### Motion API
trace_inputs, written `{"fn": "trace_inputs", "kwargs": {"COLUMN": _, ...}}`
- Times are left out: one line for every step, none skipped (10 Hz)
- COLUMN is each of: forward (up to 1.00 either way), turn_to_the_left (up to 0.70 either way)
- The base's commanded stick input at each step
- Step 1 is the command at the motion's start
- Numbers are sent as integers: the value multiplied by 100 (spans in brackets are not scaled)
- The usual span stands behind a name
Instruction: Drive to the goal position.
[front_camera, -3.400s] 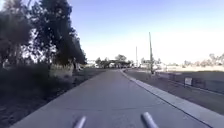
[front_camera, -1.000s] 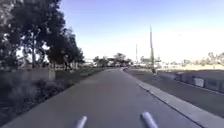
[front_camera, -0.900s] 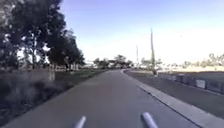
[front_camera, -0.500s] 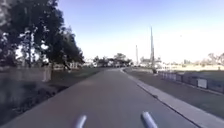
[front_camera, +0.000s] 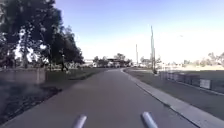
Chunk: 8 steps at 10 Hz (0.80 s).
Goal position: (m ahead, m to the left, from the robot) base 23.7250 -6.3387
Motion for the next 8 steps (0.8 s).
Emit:
{"fn": "trace_inputs", "kwargs": {"forward": 98, "turn_to_the_left": 0}}
{"fn": "trace_inputs", "kwargs": {"forward": 98, "turn_to_the_left": 0}}
{"fn": "trace_inputs", "kwargs": {"forward": 98, "turn_to_the_left": 0}}
{"fn": "trace_inputs", "kwargs": {"forward": 98, "turn_to_the_left": 0}}
{"fn": "trace_inputs", "kwargs": {"forward": 98, "turn_to_the_left": 0}}
{"fn": "trace_inputs", "kwargs": {"forward": 98, "turn_to_the_left": 0}}
{"fn": "trace_inputs", "kwargs": {"forward": 98, "turn_to_the_left": 0}}
{"fn": "trace_inputs", "kwargs": {"forward": 98, "turn_to_the_left": 0}}
